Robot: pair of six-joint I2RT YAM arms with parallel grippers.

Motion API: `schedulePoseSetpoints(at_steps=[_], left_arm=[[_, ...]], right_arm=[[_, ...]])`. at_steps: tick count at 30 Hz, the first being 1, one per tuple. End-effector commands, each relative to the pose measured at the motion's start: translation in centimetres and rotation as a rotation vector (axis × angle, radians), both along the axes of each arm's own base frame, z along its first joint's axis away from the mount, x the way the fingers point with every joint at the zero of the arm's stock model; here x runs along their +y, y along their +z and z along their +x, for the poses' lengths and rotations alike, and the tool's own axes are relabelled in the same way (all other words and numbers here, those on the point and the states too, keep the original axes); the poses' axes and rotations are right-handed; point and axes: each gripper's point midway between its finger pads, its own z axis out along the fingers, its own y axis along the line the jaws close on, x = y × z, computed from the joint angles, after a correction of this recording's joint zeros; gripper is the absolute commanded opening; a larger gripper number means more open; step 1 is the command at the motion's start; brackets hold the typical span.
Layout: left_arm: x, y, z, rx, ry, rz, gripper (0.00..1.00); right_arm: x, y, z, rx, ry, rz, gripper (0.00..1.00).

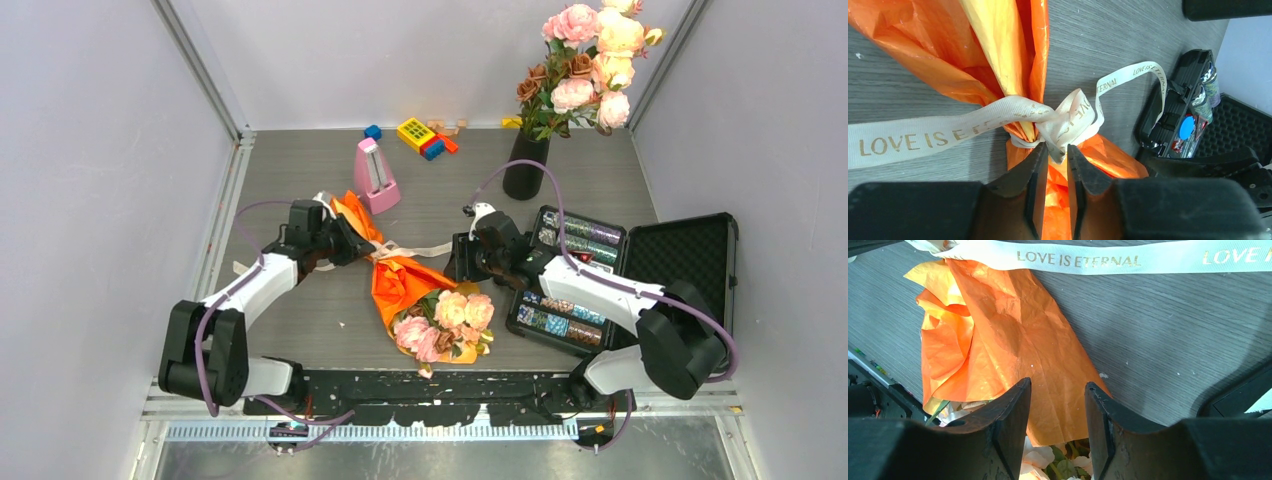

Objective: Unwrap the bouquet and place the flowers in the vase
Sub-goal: Untie the ribbon from the wrapping paper.

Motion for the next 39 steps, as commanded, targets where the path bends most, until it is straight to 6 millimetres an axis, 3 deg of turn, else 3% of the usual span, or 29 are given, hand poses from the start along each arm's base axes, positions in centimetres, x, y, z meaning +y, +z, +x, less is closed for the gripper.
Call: schedulePoseSetpoints(at_steps=[1,4,15,26,28,35,39], left_arm=[[-1.0,2.3,1.5,-0.08,-0.042,-0.032,0.14],[-1.2,3.6,1.8,-0.106,-0.065,-0.029,0.0],[-2.2,8.0,1.6,-0.181,-0.106,-0.096,0.0],[-2.6,7.5,1.5,-0.19,-0.169,-0.089,0.0],[-2.6,7.5,1.3,-0.195,-0.183,-0.08,0.0],[-1.7,6.3,1.5,-0.163,-0.154,-0.034,0.0],[-1.4,5.2,2.1,-0.127,-0.127,-0.043,0.0]], right_arm=[[0.3,2.1,0.4,-0.067,0.004,0.032,0.49],[0.3,2.8,0.6,-0.081,0.004,0.037,0.49],[1.7,4.5,1.6,-0.115,0.029,0.068,0.5],[5.1,6.4,4.0,-0.193,0.104,0.121,0.62],[6.0,5.9,4.5,-0.194,0.136,0.114,0.63],[9.1,6.4,6.4,-0.226,0.19,0.154,0.62],[10.9,6.7,6.7,-0.255,0.217,0.179,0.56]])
